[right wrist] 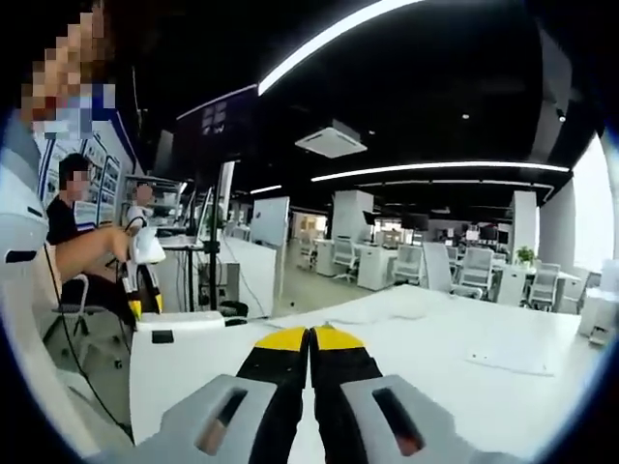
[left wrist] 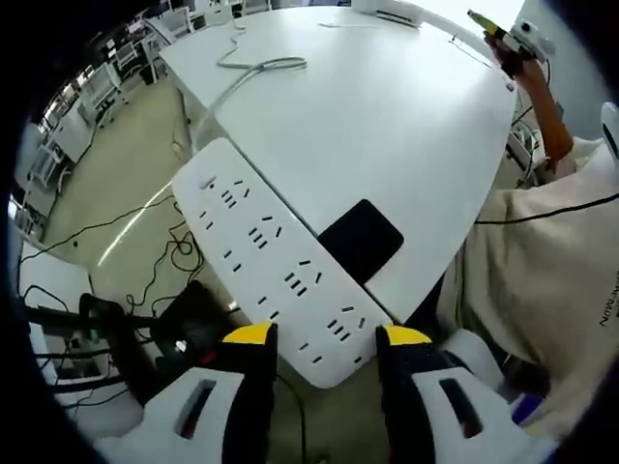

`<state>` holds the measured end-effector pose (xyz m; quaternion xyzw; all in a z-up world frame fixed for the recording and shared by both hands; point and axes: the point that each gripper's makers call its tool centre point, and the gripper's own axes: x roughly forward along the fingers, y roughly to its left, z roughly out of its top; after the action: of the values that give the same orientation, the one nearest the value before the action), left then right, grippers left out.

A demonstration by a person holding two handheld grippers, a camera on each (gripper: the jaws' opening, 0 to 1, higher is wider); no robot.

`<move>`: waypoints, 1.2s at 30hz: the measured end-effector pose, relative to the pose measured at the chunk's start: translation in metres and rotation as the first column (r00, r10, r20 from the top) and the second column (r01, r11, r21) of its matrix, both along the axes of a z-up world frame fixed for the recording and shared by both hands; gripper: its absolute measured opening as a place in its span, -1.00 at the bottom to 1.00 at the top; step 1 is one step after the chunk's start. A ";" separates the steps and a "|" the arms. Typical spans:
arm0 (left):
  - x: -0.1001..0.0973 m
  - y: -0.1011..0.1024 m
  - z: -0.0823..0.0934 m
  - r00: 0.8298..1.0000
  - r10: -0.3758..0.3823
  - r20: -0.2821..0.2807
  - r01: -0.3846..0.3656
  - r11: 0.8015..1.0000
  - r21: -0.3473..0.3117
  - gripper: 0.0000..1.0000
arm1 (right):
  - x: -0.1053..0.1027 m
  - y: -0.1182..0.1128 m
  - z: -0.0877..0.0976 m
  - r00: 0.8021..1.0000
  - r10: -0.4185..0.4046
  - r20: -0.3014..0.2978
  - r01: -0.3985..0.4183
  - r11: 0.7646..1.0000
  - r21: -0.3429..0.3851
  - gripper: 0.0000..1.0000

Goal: Pick up the power strip scattered on the table, fix it on the side mounting bracket of the table, and press the switch

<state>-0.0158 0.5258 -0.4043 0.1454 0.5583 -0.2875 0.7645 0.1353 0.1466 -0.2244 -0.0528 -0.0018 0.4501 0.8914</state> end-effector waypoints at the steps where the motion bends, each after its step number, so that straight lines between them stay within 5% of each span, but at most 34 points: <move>1: 0.000 0.000 0.000 1.000 0.000 0.001 0.000 1.000 -0.001 -0.09 | 0.001 0.002 0.001 1.000 0.005 -0.008 -0.005 1.000 -0.004 -1.00; 9: 0.000 -0.001 0.000 1.000 -0.005 0.000 0.005 1.000 0.000 -0.10 | 0.005 0.025 0.012 0.998 0.052 -0.033 -0.053 0.998 -0.022 -1.00; 24: -0.001 -0.002 0.000 1.000 -0.005 -0.020 0.006 1.000 0.023 -0.09 | 0.006 0.076 0.036 0.981 0.194 0.028 -0.193 0.981 -0.030 -1.00; 36: 0.000 -0.002 -0.001 1.000 -0.012 -0.024 0.013 0.999 0.039 -0.10 | 0.022 0.110 0.039 0.968 0.250 0.016 -0.249 0.967 -0.047 -1.00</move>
<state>-0.0163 0.5234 -0.4049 0.1603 0.5718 -0.2830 0.7532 0.1571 0.2563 -0.1858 -0.0768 -0.0083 0.5581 0.8262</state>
